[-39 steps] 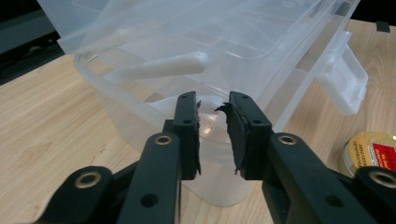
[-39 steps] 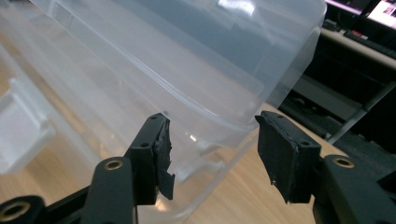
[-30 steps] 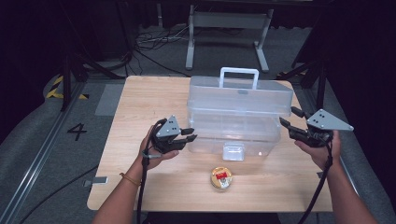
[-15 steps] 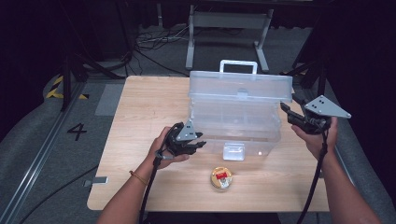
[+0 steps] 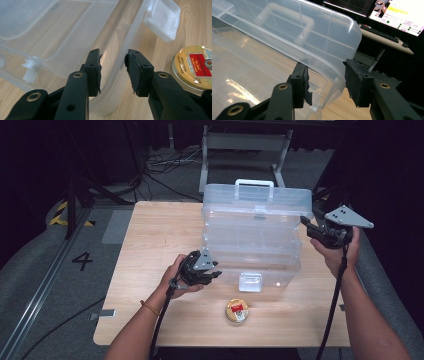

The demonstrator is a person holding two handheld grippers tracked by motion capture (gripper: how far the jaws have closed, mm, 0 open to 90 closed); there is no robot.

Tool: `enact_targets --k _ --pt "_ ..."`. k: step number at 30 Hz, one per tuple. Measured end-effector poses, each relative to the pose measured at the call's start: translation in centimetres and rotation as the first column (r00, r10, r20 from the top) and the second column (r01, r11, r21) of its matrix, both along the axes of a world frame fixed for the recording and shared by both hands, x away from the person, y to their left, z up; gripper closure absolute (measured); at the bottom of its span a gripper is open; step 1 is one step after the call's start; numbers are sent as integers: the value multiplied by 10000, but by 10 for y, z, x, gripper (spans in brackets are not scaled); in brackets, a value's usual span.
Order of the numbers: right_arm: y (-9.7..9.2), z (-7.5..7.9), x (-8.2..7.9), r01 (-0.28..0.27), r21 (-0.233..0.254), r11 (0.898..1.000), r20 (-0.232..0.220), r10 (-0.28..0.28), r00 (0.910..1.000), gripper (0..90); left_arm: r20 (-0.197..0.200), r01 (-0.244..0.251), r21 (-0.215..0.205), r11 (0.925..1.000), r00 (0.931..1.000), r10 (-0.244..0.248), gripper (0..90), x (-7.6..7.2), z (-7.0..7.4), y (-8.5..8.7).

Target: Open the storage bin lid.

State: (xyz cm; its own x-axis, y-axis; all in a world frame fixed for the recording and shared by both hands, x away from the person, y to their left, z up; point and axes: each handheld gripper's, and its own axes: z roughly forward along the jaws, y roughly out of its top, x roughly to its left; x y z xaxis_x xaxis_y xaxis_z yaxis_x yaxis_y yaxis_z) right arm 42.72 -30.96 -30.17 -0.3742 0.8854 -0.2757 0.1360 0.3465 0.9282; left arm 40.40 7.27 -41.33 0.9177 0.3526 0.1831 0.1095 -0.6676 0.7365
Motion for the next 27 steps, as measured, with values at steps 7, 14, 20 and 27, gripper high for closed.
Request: enact_targets --k 7,14,20,27 --pt "-1 4 17 373 -23 9993 228 -372 9990 652 127 182 441 9989 9997 -188 662 3 -3 -3" --pt "-4 2 31 591 45 9982 537 -593 9968 727 38 481 415 9980 9988 -483 677 6 -3 -1" --pt "-7 -2 45 872 398 9954 389 -888 9953 787 7 495 387 9980 9988 -496 678 7 -3 -1" --pt "-8 -3 59 1158 410 9924 381 -1174 9924 842 -17 660 328 9973 9978 -660 690 8 -4 0"
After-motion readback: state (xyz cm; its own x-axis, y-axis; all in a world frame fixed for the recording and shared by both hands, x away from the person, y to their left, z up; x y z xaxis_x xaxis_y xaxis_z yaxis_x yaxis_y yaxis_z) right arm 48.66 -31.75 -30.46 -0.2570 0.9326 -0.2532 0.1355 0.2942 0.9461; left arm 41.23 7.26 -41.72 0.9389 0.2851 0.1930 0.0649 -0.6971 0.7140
